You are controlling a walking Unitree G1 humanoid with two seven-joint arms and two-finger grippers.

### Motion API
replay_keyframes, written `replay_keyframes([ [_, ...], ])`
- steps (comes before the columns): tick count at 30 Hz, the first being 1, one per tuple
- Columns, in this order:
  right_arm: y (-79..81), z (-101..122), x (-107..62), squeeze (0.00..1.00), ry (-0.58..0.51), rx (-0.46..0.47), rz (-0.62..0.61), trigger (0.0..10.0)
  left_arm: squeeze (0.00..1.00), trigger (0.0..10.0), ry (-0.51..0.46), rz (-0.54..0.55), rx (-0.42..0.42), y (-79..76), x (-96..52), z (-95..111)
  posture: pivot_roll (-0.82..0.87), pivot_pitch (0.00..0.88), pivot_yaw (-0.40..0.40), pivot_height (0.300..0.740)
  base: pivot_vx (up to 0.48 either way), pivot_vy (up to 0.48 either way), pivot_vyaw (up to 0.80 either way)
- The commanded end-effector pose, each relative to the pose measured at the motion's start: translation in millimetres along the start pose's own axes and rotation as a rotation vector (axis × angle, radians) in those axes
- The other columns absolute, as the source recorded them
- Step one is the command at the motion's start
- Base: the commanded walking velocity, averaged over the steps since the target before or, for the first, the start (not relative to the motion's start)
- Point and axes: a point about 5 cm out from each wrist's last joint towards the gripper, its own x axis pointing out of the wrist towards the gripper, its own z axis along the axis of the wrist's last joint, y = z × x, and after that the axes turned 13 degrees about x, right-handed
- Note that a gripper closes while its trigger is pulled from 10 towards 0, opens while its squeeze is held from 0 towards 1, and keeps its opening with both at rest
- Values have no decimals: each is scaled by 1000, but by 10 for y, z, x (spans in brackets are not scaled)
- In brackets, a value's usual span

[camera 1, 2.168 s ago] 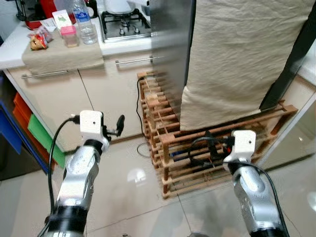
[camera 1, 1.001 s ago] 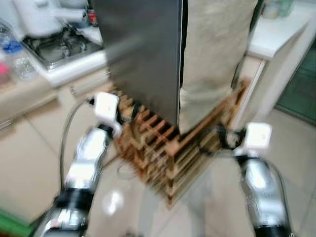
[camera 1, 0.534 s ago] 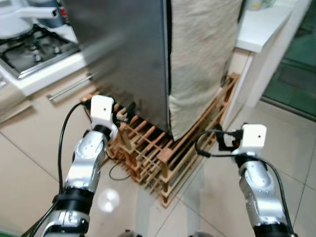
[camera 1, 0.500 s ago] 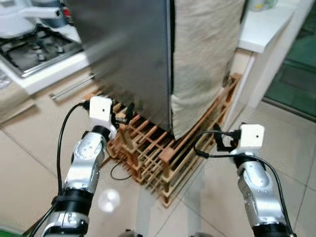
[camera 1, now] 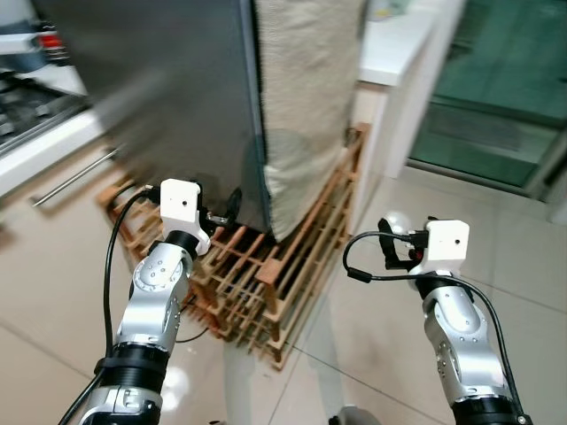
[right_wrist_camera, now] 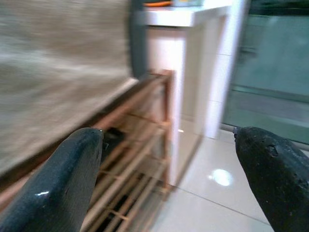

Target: Restocking fridge

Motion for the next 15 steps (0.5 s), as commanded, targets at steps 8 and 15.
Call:
replay_keyframes([
  [8, 8, 21, -10, 0, -10, -5, 3, 10000, 0, 10000, -39, 91, -17, 152, 83, 221, -108, 0, 59, 707, 0, 0, -469],
  [15, 17, 23, 0, 0, -13, -7, 11, 10000, 0, 10000, -110, 58, -99, 122, 177, 515, -105, 0, 54, 707, 0, 0, 0],
])
